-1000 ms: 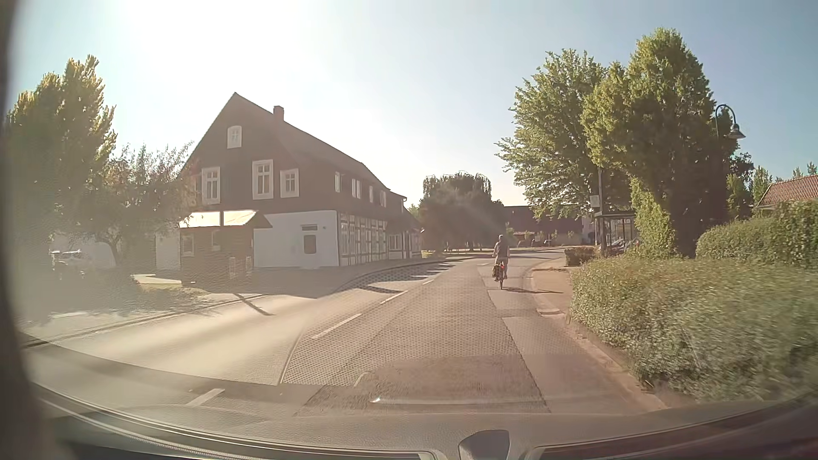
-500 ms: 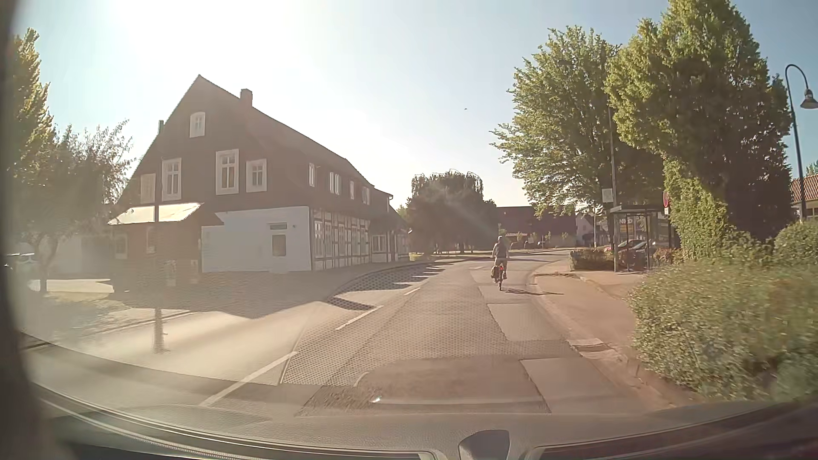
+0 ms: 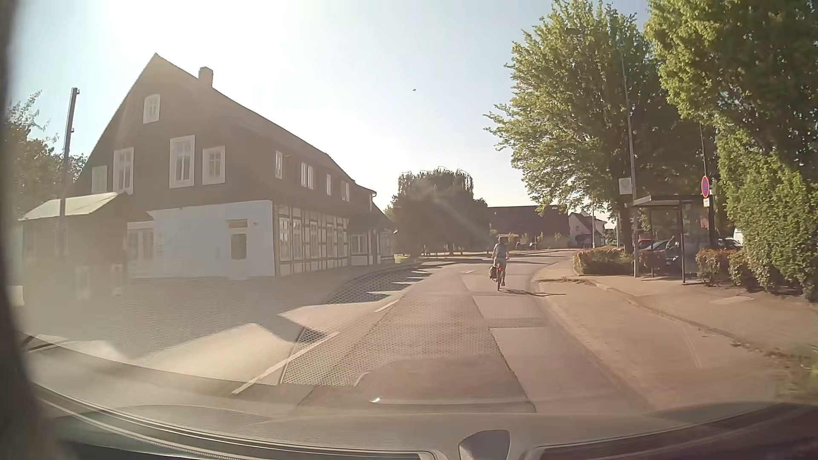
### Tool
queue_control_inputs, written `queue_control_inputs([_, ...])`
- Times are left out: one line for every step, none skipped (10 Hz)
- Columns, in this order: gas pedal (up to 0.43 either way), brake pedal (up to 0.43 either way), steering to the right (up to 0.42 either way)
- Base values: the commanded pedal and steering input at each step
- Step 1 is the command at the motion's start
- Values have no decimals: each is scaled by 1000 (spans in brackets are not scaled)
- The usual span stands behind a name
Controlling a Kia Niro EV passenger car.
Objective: Follow the waypoints while adhering to traffic rules and regulations
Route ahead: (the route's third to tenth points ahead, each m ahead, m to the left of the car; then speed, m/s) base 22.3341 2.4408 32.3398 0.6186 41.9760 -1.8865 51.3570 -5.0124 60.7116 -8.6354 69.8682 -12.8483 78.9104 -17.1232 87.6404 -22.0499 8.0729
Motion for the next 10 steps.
queue_control_inputs([0, 6, 29])
queue_control_inputs([0, 6, 32])
queue_control_inputs([0, 0, 32])
queue_control_inputs([0, 6, 32])
queue_control_inputs([0, 6, 32])
queue_control_inputs([0, 6, 35])
queue_control_inputs([0, 6, 35])
queue_control_inputs([0, 6, 35])
queue_control_inputs([0, 6, 36])
queue_control_inputs([0, 6, 35])
